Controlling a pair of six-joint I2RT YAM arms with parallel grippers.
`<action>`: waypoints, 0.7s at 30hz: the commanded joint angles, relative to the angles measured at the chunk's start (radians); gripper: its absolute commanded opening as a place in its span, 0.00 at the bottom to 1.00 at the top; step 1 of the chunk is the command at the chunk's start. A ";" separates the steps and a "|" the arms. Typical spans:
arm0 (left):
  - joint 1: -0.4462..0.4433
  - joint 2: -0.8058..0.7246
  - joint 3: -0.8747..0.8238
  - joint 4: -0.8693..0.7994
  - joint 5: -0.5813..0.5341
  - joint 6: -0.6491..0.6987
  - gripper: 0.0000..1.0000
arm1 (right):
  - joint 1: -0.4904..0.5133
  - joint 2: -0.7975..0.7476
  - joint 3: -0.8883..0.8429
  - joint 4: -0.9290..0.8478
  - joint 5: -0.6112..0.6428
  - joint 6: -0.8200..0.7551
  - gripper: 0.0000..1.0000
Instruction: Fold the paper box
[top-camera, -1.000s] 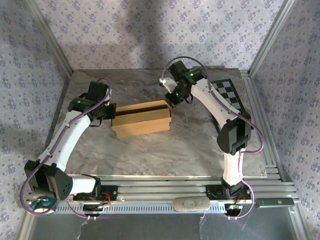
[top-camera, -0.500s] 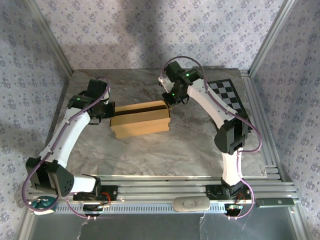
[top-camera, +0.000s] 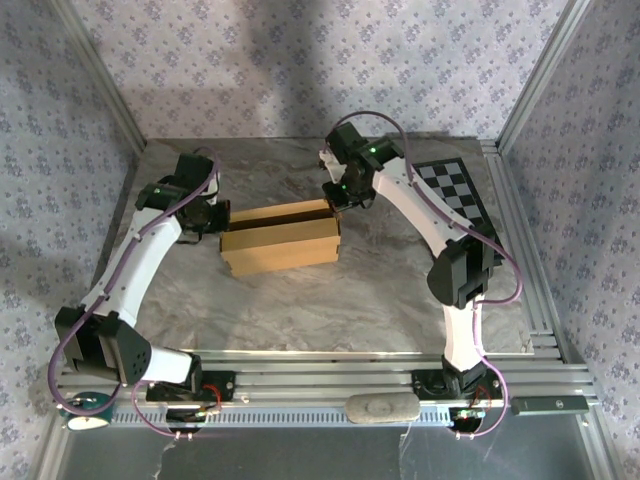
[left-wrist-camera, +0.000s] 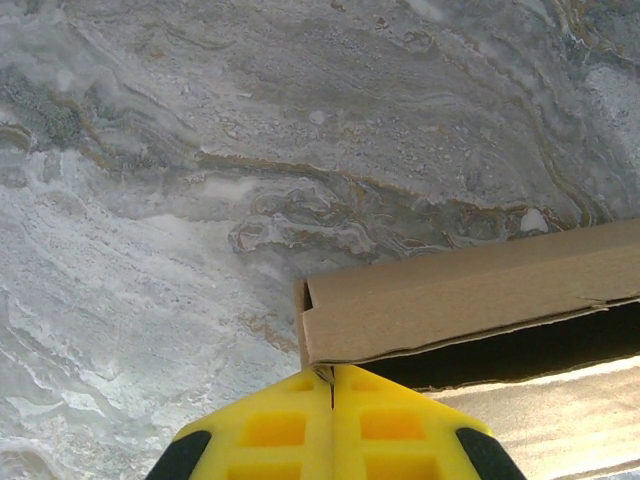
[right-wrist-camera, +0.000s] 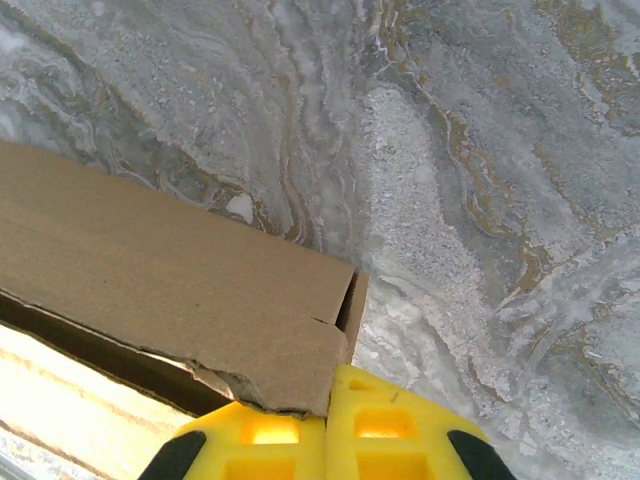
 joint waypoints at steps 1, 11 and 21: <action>-0.014 -0.024 -0.010 0.029 0.122 -0.023 0.00 | 0.057 -0.006 -0.061 0.038 -0.010 0.049 0.00; -0.014 -0.254 -0.118 0.121 0.078 -0.162 0.50 | 0.069 -0.059 -0.173 0.116 0.028 0.058 0.00; -0.351 -0.573 -0.274 0.183 0.084 -0.368 0.23 | 0.064 -0.062 -0.177 0.110 0.023 0.050 0.00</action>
